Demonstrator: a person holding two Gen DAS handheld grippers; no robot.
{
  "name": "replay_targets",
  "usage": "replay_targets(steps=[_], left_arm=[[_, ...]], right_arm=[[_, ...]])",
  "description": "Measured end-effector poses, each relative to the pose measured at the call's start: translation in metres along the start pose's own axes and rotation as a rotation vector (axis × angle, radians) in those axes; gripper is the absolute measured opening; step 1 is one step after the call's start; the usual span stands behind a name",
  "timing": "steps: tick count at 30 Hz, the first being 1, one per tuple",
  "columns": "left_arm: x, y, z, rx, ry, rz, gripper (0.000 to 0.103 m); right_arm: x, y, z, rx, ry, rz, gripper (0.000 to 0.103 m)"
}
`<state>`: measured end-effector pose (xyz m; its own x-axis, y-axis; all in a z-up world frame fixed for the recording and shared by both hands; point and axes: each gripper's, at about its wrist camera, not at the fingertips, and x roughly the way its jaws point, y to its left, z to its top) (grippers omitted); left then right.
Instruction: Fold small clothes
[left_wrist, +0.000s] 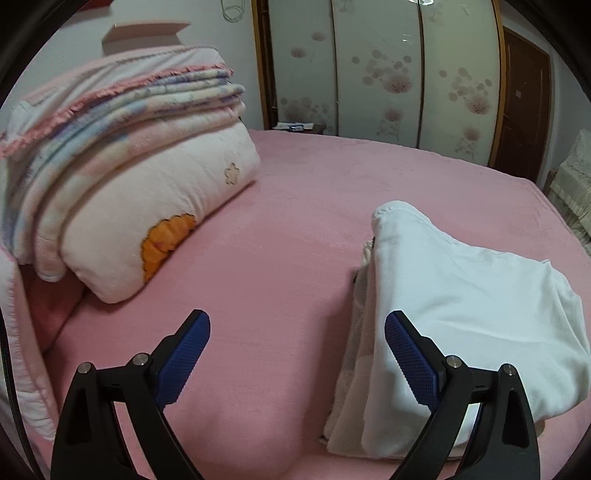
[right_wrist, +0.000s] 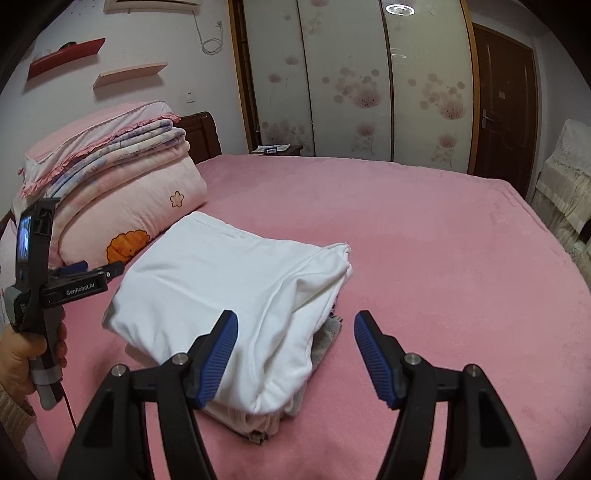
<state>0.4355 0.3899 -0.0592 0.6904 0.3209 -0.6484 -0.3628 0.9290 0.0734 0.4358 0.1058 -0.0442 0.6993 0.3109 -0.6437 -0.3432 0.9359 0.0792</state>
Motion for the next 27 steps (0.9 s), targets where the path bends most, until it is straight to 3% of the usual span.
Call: replay_targets(steps=[5,10,14,18,23,27], left_arm=[[-0.029,-0.013,-0.015,0.010,-0.037,-0.022,0.096],[-0.017,-0.039,-0.039,0.075,0.055,0.011,0.096],[-0.009,-0.035,-0.052,0.036,0.090,0.011,0.098],[-0.007,-0.033,-0.056,0.075,0.091,0.034,0.102],[-0.022,-0.032,-0.057,0.074,0.073,0.055,0.102],[-0.047,-0.034,-0.061,0.061,0.066,0.021,0.102]], right_arm=[[-0.018,0.013,-0.006,-0.051,-0.006,-0.030,0.065],[0.001,0.024,-0.024,-0.081,0.052,-0.070,0.065],[0.024,0.023,-0.046,-0.038,0.129,-0.053,0.065],[0.027,0.019,-0.057,-0.012,0.147,-0.030,0.065],[0.017,0.022,-0.058,-0.010,0.155,-0.026,0.065],[-0.003,0.021,-0.061,-0.006,0.152,-0.011,0.065]])
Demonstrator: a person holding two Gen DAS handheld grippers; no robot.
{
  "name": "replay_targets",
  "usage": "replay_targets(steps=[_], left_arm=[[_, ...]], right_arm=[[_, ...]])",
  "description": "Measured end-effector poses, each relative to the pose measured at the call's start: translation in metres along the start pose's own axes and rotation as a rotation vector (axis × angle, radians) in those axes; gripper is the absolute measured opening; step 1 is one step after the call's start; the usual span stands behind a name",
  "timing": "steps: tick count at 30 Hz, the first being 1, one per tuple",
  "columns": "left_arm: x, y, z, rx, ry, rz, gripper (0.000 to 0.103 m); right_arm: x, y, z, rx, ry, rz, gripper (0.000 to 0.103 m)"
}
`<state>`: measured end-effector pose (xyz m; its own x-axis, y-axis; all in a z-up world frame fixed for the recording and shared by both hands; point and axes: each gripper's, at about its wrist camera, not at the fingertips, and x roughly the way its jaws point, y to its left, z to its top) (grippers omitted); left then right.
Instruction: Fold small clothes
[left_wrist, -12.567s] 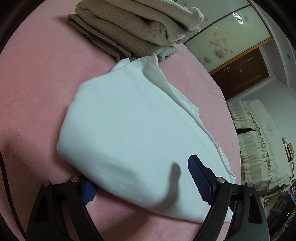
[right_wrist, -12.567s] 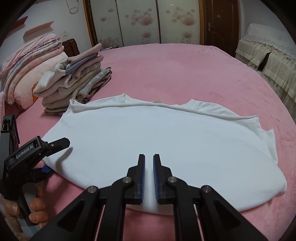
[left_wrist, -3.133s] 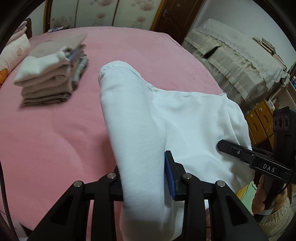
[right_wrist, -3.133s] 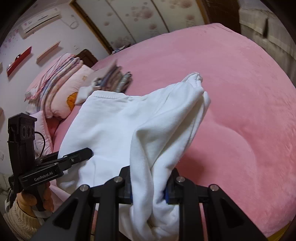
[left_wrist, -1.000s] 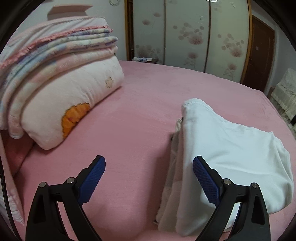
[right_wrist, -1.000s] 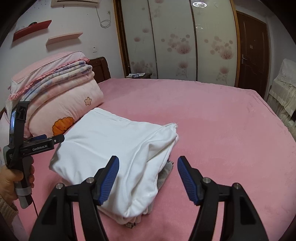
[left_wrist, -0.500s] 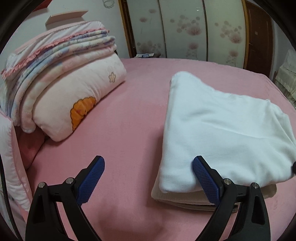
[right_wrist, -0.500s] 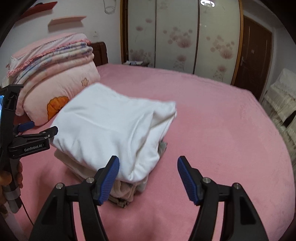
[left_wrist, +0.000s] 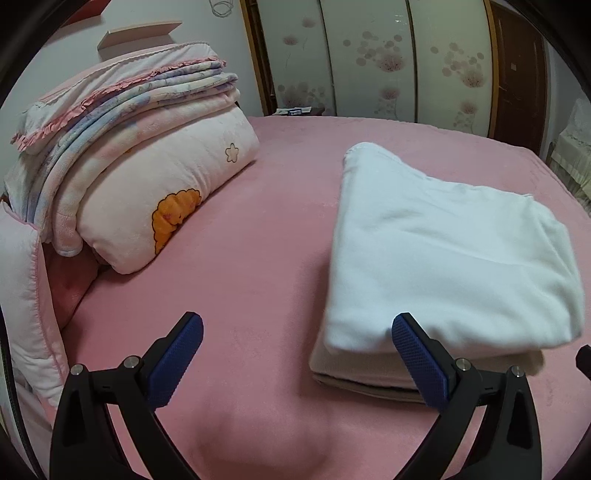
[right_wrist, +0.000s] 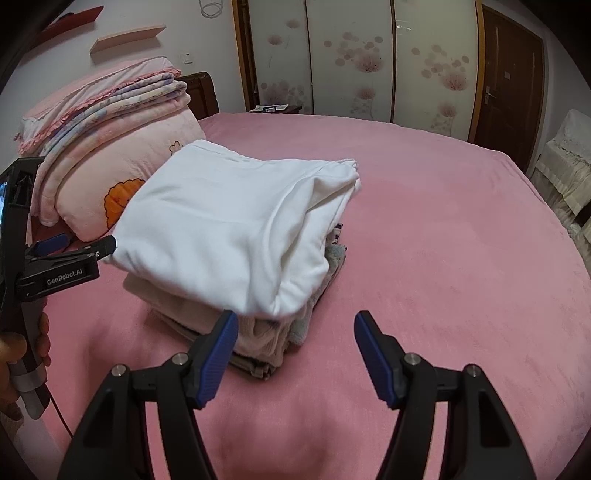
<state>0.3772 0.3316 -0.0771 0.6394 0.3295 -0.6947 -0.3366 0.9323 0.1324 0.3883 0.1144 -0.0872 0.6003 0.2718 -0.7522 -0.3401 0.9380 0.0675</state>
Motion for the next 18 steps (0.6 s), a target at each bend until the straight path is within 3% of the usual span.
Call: replay_targets(steps=[8,18], left_arm=[[-0.085,-0.037,-0.026,0.043,-0.035,-0.158,0.102],[-0.189,-0.079,-0.072,0.039,-0.038,-0.303,0.102]], right_arm=[[-0.075,-0.016,-0.022,0.058,-0.022,0.048,0.065],[-0.180,-0.052,-0.054,0.105,-0.073,-0.006,0.065]])
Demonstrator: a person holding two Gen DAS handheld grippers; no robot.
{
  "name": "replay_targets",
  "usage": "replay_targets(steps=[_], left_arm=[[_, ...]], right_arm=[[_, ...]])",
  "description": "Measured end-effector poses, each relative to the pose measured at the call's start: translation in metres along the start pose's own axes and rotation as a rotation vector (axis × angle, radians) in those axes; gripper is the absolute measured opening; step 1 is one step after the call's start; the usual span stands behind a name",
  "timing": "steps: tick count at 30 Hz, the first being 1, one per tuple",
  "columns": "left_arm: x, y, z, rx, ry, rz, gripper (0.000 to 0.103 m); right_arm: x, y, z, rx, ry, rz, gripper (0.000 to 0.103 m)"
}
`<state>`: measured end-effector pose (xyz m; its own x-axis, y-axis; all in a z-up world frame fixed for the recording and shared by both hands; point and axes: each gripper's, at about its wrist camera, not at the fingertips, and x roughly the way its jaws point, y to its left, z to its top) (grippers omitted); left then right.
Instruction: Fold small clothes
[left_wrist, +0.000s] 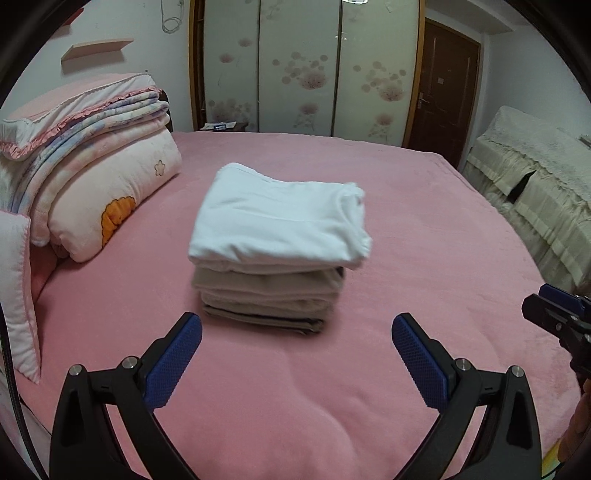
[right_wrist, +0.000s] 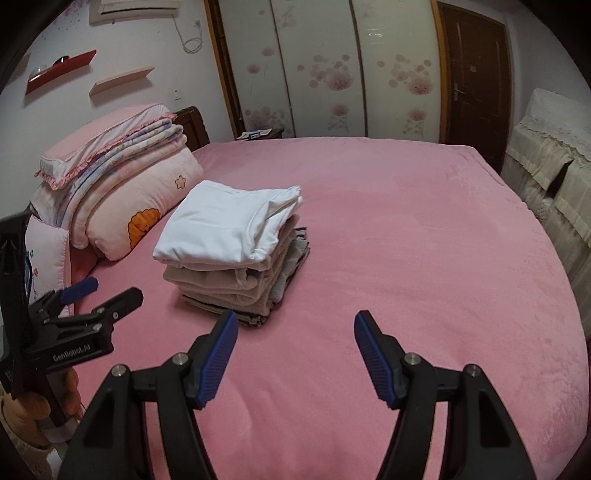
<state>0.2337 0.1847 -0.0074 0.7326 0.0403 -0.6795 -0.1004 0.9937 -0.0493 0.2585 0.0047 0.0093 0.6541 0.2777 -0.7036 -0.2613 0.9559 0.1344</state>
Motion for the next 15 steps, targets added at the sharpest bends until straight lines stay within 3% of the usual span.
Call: replay_targets(steps=[10,15], left_arm=[[-0.078,-0.054,-0.042,-0.049,0.016,-0.112,0.102],[-0.114,-0.079,-0.065,-0.056,0.013,-0.105,0.102]], right_arm=[[-0.102,-0.040,-0.042,0.055,-0.062,-0.020,0.067],[-0.135,-0.054,-0.067,0.058,-0.078,-0.061,0.067]])
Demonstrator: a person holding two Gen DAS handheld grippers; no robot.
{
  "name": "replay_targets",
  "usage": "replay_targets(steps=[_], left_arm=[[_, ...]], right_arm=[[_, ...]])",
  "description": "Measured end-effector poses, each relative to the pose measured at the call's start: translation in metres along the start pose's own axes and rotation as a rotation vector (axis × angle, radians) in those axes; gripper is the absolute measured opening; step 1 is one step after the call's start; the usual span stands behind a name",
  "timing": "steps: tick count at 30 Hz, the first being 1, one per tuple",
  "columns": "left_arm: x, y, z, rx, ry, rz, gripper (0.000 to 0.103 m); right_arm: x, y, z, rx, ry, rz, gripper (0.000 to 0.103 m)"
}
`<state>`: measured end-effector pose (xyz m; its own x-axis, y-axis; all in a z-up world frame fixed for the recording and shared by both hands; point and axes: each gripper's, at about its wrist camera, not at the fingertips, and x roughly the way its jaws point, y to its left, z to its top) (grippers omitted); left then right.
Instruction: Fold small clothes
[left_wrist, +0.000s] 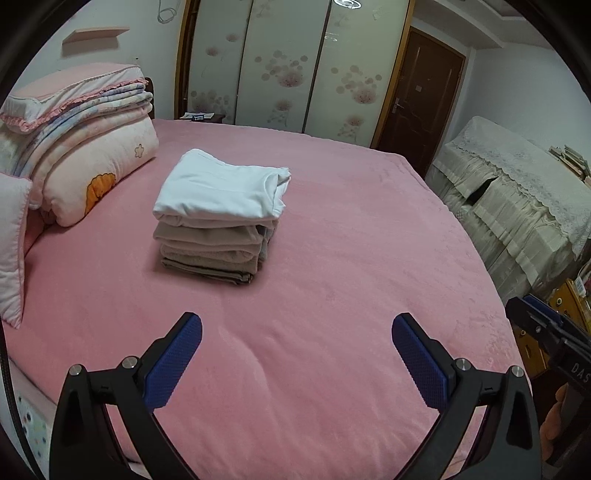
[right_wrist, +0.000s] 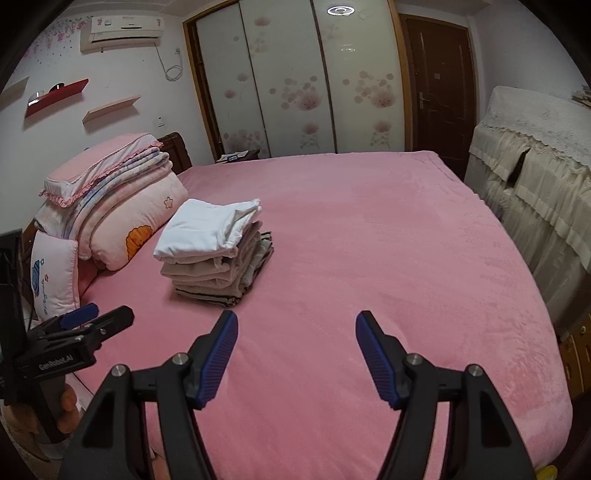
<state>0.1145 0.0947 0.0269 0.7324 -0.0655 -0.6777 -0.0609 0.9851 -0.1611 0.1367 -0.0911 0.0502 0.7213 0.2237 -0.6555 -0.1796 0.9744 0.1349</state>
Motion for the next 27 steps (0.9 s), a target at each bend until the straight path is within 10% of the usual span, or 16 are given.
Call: replay_targets(steps=[27], left_arm=[[-0.075,-0.078,-0.120,0.053,-0.041,0.062,0.102]], right_arm=[[-0.084,-0.014,-0.112,0.021,-0.040,-0.104,0.072]])
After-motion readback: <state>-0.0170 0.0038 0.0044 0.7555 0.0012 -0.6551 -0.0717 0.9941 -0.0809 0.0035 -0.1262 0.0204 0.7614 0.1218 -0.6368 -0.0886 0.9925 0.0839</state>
